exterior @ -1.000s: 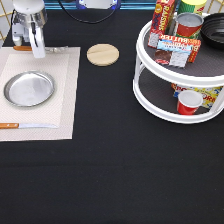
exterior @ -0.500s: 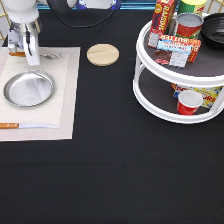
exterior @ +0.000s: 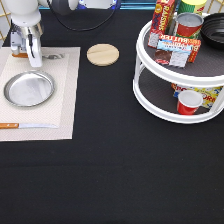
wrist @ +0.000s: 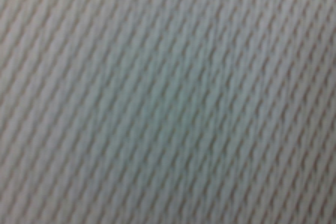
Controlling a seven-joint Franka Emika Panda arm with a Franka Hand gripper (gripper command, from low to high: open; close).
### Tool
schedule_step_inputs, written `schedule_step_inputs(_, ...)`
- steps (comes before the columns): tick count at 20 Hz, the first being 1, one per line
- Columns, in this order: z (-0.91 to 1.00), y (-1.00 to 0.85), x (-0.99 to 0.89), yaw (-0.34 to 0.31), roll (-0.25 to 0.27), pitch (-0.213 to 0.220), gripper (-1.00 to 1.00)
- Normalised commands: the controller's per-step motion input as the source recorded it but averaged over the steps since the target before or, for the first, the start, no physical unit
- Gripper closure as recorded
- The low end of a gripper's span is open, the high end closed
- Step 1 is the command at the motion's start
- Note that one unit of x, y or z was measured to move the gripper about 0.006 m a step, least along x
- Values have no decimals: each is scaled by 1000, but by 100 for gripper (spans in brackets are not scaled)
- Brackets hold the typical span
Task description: Arrange plate and fork
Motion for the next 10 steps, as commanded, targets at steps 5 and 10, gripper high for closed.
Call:
schedule_step_inputs(5,0,70,-93,-116,-11,-55,-100)
schedule_step_inputs(10,458,204,-83,-95,-43,-29,-100)
